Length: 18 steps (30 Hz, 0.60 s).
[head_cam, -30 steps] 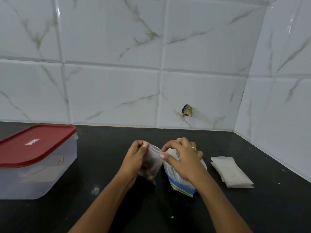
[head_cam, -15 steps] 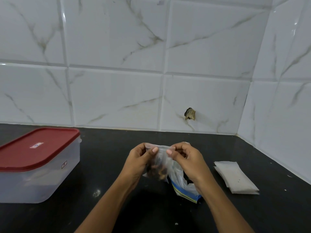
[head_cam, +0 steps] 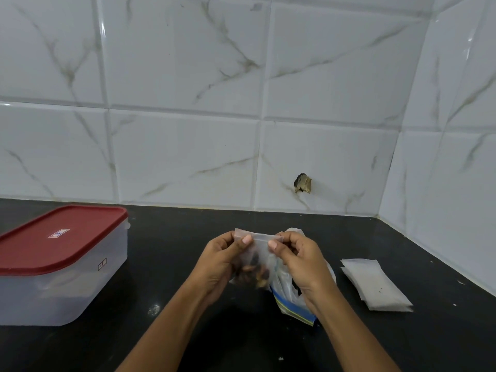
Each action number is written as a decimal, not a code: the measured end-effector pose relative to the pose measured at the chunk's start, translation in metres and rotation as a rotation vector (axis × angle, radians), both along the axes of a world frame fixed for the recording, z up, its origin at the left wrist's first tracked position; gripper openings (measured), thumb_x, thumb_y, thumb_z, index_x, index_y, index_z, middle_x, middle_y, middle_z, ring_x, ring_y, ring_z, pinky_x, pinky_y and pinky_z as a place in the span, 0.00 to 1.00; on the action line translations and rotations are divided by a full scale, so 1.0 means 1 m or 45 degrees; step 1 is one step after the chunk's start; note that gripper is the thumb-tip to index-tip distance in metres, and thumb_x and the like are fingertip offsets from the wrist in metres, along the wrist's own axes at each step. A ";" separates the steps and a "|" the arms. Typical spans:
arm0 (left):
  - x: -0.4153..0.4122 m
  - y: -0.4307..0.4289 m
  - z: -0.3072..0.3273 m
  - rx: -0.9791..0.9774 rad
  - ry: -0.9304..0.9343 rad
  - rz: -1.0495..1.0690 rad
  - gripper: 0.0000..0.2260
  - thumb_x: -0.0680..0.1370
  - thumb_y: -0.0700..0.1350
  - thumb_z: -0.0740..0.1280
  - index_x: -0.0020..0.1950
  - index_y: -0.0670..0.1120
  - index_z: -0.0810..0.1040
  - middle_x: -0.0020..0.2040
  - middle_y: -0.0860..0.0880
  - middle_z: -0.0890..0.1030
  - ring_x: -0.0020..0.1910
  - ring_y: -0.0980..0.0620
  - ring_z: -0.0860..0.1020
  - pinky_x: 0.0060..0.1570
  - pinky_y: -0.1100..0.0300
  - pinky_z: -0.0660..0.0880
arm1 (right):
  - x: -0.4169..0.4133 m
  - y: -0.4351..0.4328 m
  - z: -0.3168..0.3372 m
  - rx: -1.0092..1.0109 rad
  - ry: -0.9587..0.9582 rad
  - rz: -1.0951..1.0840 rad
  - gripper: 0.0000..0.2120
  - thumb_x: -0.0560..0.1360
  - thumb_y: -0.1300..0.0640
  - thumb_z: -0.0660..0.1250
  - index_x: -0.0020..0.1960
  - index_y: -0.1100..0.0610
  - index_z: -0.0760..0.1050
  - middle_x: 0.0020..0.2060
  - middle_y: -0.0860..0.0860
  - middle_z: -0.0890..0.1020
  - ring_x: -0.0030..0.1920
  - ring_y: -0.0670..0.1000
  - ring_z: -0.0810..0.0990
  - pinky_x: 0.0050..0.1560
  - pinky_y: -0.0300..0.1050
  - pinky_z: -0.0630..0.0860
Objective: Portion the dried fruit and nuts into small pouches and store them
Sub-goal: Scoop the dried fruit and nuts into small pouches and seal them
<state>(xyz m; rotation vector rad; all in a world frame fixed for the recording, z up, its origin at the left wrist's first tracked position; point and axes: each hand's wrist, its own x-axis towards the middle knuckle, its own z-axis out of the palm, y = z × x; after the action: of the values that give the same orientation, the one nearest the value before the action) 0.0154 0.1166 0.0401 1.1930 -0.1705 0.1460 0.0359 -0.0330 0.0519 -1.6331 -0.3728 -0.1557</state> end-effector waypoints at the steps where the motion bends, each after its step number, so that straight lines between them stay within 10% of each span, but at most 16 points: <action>1: 0.000 0.000 0.000 -0.039 0.011 -0.017 0.14 0.71 0.44 0.66 0.50 0.36 0.77 0.40 0.43 0.81 0.37 0.50 0.81 0.34 0.58 0.79 | 0.001 0.000 -0.001 0.007 -0.005 -0.020 0.04 0.75 0.62 0.66 0.42 0.56 0.77 0.39 0.47 0.79 0.45 0.48 0.78 0.49 0.42 0.76; 10: -0.001 -0.006 -0.003 0.055 -0.106 0.156 0.07 0.74 0.42 0.65 0.36 0.43 0.74 0.33 0.48 0.79 0.33 0.54 0.78 0.31 0.61 0.76 | -0.002 0.002 0.001 -0.067 -0.085 -0.018 0.05 0.74 0.62 0.68 0.40 0.55 0.77 0.36 0.48 0.79 0.42 0.47 0.78 0.45 0.38 0.75; 18: -0.009 -0.005 -0.020 0.622 -0.160 0.429 0.15 0.80 0.49 0.56 0.46 0.39 0.75 0.40 0.44 0.80 0.39 0.50 0.79 0.39 0.58 0.76 | -0.014 0.020 -0.001 -0.259 -0.255 -0.204 0.10 0.76 0.65 0.62 0.40 0.54 0.74 0.35 0.43 0.78 0.40 0.41 0.76 0.39 0.27 0.72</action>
<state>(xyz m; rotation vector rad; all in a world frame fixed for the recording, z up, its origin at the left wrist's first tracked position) 0.0062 0.1115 0.0204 1.6966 -0.1162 0.4968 0.0222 -0.0133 0.0509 -1.8552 -0.4208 -0.4162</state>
